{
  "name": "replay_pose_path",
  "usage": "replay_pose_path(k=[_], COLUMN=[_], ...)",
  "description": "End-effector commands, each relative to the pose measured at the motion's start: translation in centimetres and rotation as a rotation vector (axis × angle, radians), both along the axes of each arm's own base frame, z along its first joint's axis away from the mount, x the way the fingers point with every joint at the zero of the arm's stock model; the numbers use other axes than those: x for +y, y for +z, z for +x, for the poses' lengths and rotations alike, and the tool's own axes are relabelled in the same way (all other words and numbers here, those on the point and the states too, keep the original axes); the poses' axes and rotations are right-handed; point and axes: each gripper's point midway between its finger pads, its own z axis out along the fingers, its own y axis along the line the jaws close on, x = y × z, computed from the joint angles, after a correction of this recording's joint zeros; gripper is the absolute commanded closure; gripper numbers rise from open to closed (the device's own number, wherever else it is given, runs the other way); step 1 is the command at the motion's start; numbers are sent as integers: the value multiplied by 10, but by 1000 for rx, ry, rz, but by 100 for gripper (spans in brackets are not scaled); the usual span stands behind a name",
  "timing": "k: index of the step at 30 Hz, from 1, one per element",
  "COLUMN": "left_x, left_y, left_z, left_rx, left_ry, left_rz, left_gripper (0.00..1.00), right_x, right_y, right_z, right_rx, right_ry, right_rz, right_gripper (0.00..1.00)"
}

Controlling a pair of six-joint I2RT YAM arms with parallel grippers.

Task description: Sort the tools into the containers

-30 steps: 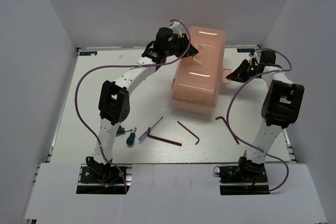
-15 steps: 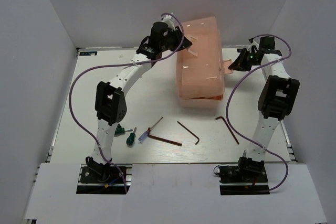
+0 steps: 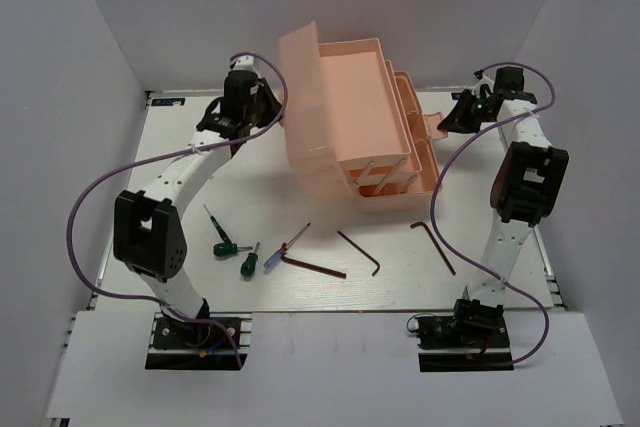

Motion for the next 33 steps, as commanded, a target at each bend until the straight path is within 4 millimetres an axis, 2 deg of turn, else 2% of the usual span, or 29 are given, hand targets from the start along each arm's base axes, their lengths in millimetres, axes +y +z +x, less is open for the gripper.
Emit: replay_pose_path(k=[1, 2, 4, 5, 8, 10, 12, 15, 17, 23, 24, 26, 27, 28, 29, 30, 31, 32, 33], left_x=[36, 42, 47, 55, 67, 78, 98, 116, 117, 130, 131, 126, 123, 121, 115, 117, 119, 121, 123], left_y=[17, 14, -3, -3, -17, -18, -13, 1, 16, 19, 29, 28, 35, 36, 36, 29, 21, 13, 4], left_z=[-17, -18, -25, -26, -30, -32, -35, -40, -45, -66, -71, -79, -81, -89, -94, -99, -106, -115, -122], left_rx=[-60, -57, -32, -32, 16, 28, 31, 12, -19, -28, -57, -63, -85, -83, -81, -63, -32, -7, 25], left_ry=[101, 125, 135, 156, 187, 219, 282, 330, 332, 341, 342, 299, 277, 245, 217, 212, 205, 203, 200], left_rz=[54, 48, 64, 67, 98, 113, 121, 123, 110, 111, 98, 90, 89, 97, 106, 123, 144, 153, 164], left_gripper=[99, 85, 66, 45, 17, 12, 11, 11, 11, 11, 11, 11, 11, 8, 7, 7, 7, 7, 9], right_x=[-41, -40, -40, -39, -37, -36, -33, -33, -32, -27, -25, -20, -20, -21, -24, -28, -36, -47, -55], right_y=[3, 3, 2, 2, 4, 1, 0, -3, -4, -7, -5, 2, 9, 13, 24, 16, 42, 45, 35], right_z=[15, 14, 12, 11, 9, 5, 2, 0, 0, -6, -7, -10, -10, -20, -25, -38, -39, -55, -58], right_rx=[-51, -48, -46, -43, -44, -39, -36, -29, -24, -13, -17, -22, -48, -31, -51, -40, -139, -148, -209], right_ry=[-93, -90, -88, -82, -73, -71, -64, -69, -75, -69, -58, -25, 3, 24, 27, 50, 54, 10, 32], right_rz=[-79, -79, -76, -74, -64, -59, -55, -47, -38, -15, -2, 15, 8, -13, -46, -88, -153, -248, -331], right_gripper=[100, 100, 100, 100, 100, 100, 100, 100, 100, 100, 100, 58, 40, 21, 16, 10, 10, 10, 10])
